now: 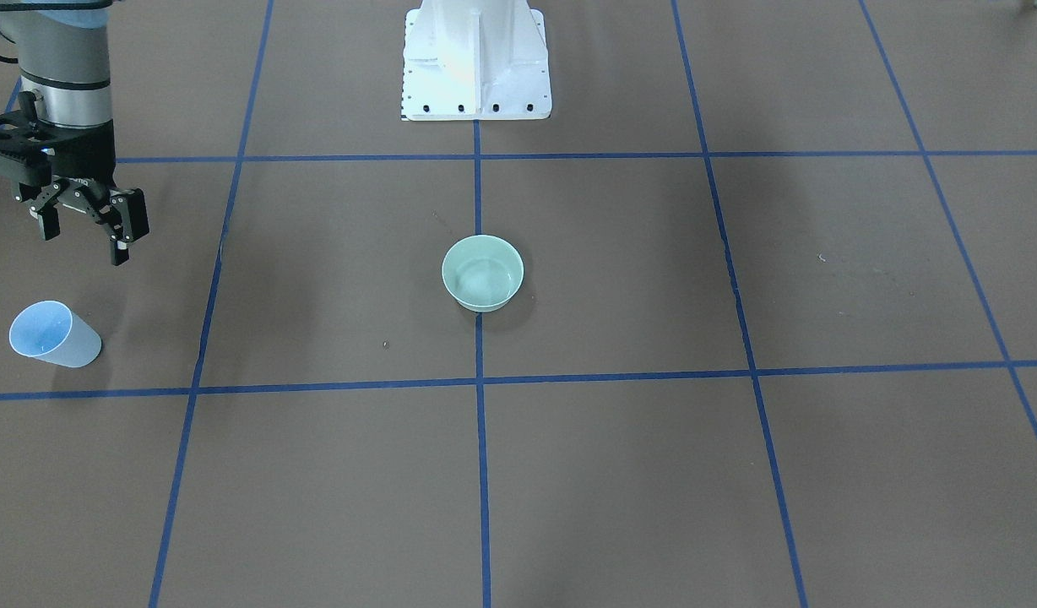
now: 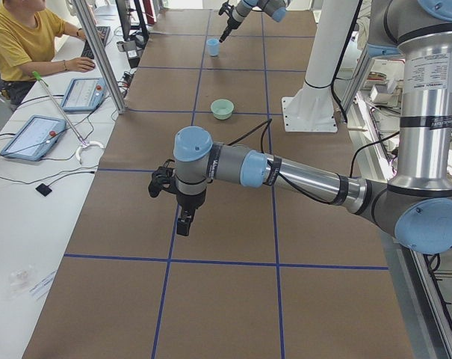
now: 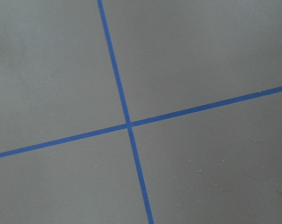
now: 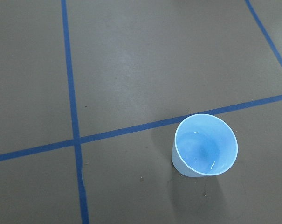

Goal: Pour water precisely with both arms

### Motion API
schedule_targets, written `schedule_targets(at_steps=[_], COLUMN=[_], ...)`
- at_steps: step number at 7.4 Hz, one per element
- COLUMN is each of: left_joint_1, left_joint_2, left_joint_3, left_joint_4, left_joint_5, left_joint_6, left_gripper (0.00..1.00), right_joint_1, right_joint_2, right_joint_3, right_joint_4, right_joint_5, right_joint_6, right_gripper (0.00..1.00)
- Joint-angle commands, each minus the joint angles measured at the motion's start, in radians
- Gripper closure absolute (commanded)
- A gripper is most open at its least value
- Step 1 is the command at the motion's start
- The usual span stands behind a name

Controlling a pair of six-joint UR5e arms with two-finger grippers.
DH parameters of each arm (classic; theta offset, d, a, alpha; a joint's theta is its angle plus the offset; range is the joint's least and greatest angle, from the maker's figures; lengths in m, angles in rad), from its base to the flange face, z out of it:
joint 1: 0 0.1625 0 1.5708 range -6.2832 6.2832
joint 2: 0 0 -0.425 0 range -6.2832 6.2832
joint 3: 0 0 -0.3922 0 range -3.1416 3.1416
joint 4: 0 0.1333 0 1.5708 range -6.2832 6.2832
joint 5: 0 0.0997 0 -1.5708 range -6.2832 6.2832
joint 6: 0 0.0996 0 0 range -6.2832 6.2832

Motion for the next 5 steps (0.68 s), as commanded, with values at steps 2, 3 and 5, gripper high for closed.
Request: schedule_targets(at_steps=[2,3,5], left_joint_1=[-0.023,-0.023,-0.026], left_joint_2=[0.024,0.024,0.044], left_joint_3=[0.006,0.004,-0.007], left_joint_4=[-0.002,-0.002,-0.002], left_joint_5=[-0.007,-0.007,-0.007], left_joint_6=[0.004,0.006,0.006], left_gripper=[0.0,0.0,0.0], right_joint_1=[-0.141,-0.147,-0.158], right_joint_2=[0.008,0.04,0.135], right_joint_3=[-0.167,-0.212,-0.333], right_joint_4=[-0.051,-0.055,-0.102], right_joint_5=[-0.334,-0.375,-0.435], right_joint_6=[0.328,0.38,0.451], right_gripper=[0.01,0.01,0.01])
